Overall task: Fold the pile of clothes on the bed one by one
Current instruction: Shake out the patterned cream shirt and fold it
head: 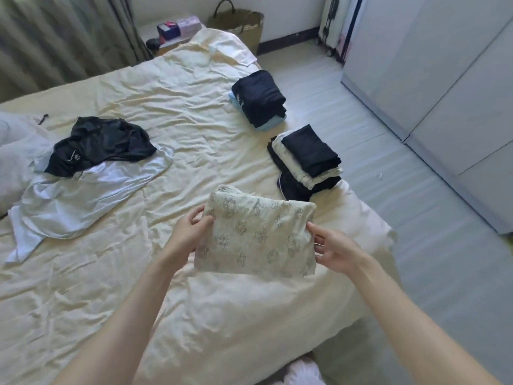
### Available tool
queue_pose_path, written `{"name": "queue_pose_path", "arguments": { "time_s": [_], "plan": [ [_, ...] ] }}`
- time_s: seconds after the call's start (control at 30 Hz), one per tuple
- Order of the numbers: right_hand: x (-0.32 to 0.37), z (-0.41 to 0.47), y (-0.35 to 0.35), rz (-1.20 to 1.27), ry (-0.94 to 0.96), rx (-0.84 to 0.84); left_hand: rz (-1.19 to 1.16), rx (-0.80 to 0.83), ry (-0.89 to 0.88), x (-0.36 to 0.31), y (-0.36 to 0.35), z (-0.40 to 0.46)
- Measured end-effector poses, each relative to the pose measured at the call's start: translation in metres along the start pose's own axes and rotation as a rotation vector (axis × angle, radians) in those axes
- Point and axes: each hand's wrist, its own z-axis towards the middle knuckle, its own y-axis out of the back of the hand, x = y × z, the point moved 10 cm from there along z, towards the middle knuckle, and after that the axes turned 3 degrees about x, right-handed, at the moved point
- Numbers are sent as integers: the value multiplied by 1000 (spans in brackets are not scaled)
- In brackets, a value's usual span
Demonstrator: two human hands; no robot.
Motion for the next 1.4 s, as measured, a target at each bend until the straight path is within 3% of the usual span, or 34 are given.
{"name": "queue_pose_path", "arguments": {
  "time_s": [0.23, 0.47, 0.63, 0.87, 1.0, 1.07, 1.1, 1.17, 1.2, 1.27, 1.3, 1.4],
  "plan": [
    [91, 61, 71, 280, -60, 5, 382, 60, -168, -145, -115, 149],
    [160, 130, 102, 428, 21, -4, 506, 50, -366, -232, -204, 266],
    [169, 175, 117, 558, 69, -21, 559, 84, -438, -240, -243, 325],
    [138, 211, 123, 574, -14, -87, 667, 26, -373, -184, -259, 373],
    [143, 204, 137, 503, 15, -142, 751, -110, -657, -206, -266, 345],
    [150, 195, 153, 323, 77, -284, 935, -109, -887, -208, -279, 315],
    [158, 188, 168, 146, 146, -434, 1057, -41, -929, -198, -289, 306],
    [200, 159, 183, -336, 444, -764, 1269, 136, -807, -166, -301, 309],
    [226, 144, 167, -602, 651, -824, 1322, 187, -730, -153, -303, 315],
    [252, 139, 116, -1055, 950, -726, 1375, 218, -664, -144, -308, 324],
    [252, 149, 95, -1223, 978, -617, 1401, 225, -646, -143, -311, 326],
    [236, 188, 80, -1454, 688, -366, 1473, 241, -578, -139, -313, 331]
  ]
}}
